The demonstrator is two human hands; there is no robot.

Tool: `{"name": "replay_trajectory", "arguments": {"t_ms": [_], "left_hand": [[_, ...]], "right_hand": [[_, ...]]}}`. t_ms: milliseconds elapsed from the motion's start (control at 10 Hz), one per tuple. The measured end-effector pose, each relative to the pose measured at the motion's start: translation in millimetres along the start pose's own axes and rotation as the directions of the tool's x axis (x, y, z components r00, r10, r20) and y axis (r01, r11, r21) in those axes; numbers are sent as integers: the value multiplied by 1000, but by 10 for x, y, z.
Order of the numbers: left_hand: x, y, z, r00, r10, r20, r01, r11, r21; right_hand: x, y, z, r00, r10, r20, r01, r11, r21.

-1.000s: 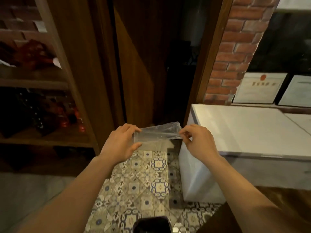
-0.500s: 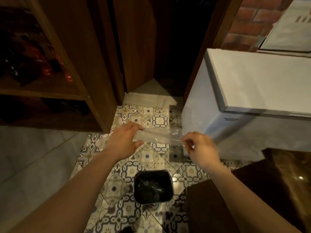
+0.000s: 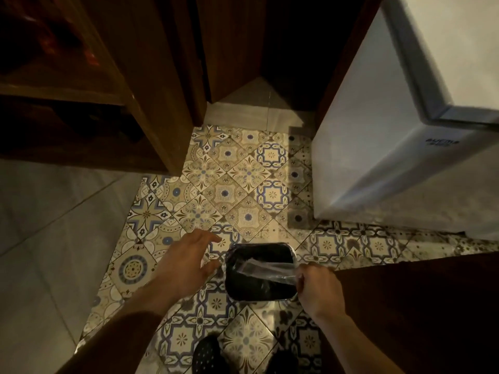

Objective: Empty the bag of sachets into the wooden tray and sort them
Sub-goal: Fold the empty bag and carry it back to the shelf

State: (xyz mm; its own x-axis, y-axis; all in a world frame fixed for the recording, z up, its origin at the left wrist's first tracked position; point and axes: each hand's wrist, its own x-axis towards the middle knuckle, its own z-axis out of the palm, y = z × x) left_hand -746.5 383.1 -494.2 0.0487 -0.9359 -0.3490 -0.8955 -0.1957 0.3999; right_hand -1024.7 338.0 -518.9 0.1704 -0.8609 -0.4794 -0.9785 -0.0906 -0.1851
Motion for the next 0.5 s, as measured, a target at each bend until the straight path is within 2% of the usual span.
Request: {"name": "replay_trajectory", "arguments": {"t_ms": [100, 200, 400, 500], "left_hand": [[-25, -165, 126, 1000, -13, 21, 14, 1000, -8], [-54, -196, 127, 999, -28, 34, 29, 999, -19], [-59, -28, -239, 1000, 8, 26, -7, 999, -43], [-52, 135, -525, 999, 35, -16, -35, 998, -47]], "right_hand": [[51, -73, 219, 1000, -6, 17, 6, 1000, 24], [14, -119, 252, 997, -30, 70, 21, 992, 126], [-141, -129, -222, 983, -74, 170, 56, 993, 108], [-161, -124, -570, 985, -92, 145, 83, 994, 70]]}}
